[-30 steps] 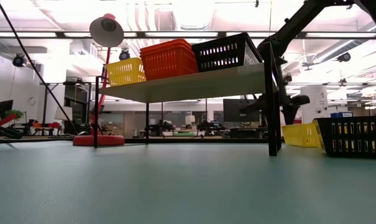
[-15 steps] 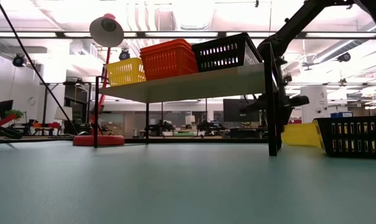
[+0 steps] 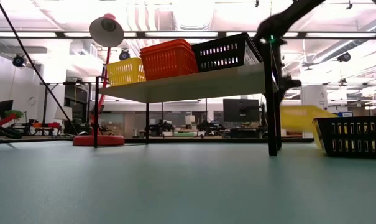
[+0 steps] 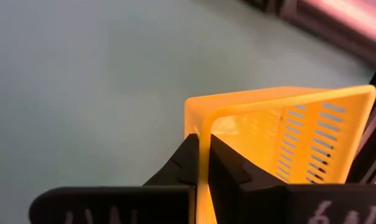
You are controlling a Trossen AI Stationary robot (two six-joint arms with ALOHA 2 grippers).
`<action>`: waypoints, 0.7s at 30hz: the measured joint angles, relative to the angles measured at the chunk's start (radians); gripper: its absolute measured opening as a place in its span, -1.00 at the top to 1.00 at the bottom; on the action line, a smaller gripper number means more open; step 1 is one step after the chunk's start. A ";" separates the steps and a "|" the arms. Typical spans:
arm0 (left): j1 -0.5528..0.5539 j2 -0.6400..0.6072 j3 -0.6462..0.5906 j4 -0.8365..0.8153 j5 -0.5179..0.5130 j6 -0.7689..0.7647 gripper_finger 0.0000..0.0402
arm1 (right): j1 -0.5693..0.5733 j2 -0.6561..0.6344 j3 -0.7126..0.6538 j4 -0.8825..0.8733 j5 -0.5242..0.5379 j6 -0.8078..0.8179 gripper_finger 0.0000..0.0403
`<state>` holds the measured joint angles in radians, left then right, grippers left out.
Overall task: Stack baskets on shelf by color
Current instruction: Stack the top yellow bin on top of the other yellow bins on the shelf
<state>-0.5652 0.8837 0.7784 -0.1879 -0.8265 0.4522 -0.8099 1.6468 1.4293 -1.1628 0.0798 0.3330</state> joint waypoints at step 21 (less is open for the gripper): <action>-0.001 -0.042 -0.065 0.295 0.002 0.128 0.99 | 0.432 -0.049 0.506 0.031 0.234 -0.864 0.95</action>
<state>-0.5659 0.8414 0.7129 0.1071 -0.8249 0.5807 -0.3778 1.5975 1.9357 -1.1314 0.3140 -0.5308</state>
